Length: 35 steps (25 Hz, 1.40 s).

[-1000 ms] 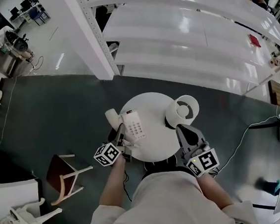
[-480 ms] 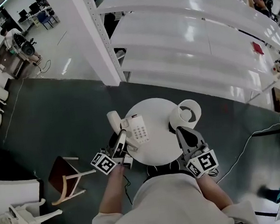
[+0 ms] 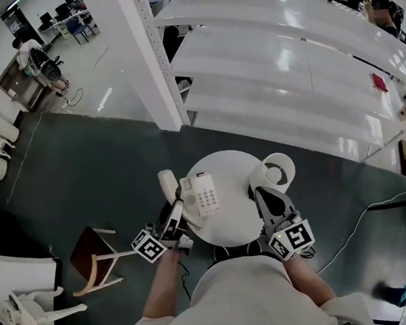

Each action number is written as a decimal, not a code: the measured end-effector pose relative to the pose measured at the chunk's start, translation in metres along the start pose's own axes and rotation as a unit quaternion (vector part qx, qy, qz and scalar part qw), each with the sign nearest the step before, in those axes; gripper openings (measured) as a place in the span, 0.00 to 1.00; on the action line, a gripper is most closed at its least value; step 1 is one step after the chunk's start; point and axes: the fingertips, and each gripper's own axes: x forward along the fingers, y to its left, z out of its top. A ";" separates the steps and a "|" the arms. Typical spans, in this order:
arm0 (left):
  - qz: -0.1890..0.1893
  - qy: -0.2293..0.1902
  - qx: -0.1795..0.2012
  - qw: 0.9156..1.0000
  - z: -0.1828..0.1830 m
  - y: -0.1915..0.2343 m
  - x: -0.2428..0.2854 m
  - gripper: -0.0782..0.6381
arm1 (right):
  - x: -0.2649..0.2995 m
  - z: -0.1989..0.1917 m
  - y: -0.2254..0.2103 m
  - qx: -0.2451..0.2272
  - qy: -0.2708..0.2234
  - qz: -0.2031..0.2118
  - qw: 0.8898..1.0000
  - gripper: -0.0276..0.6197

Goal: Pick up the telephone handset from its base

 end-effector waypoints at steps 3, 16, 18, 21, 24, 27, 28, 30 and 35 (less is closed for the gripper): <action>-0.001 -0.009 -0.007 1.000 0.001 -0.002 -0.006 0.42 | 0.004 -0.001 0.004 0.000 0.001 0.006 1.000 0.05; -0.009 -0.028 -0.027 0.999 0.003 -0.005 -0.010 0.42 | 0.006 0.006 0.004 -0.004 0.001 0.010 1.000 0.05; -0.009 -0.033 -0.034 0.999 0.004 -0.005 -0.011 0.42 | 0.005 0.005 0.005 -0.004 0.003 0.010 1.000 0.05; -0.015 -0.044 -0.052 0.998 0.006 -0.006 -0.009 0.42 | 0.006 0.005 0.006 -0.004 0.004 0.011 1.000 0.05; -0.009 -0.036 -0.041 0.998 0.004 -0.004 -0.010 0.42 | 0.007 0.004 0.005 -0.004 0.004 0.011 1.000 0.05; -0.010 -0.024 -0.028 0.999 0.001 -0.007 -0.007 0.42 | 0.007 0.004 0.005 -0.005 0.003 0.011 1.000 0.05; -0.009 -0.021 -0.024 0.999 0.001 -0.008 -0.007 0.42 | 0.007 0.004 0.005 -0.004 0.003 0.010 1.000 0.05; -0.011 -0.020 -0.023 0.999 0.001 -0.008 -0.007 0.42 | 0.007 0.004 0.005 -0.002 0.003 0.009 1.000 0.05; -0.011 -0.019 -0.025 0.999 0.001 -0.010 -0.007 0.42 | 0.008 0.005 0.007 -0.001 0.003 0.011 1.000 0.05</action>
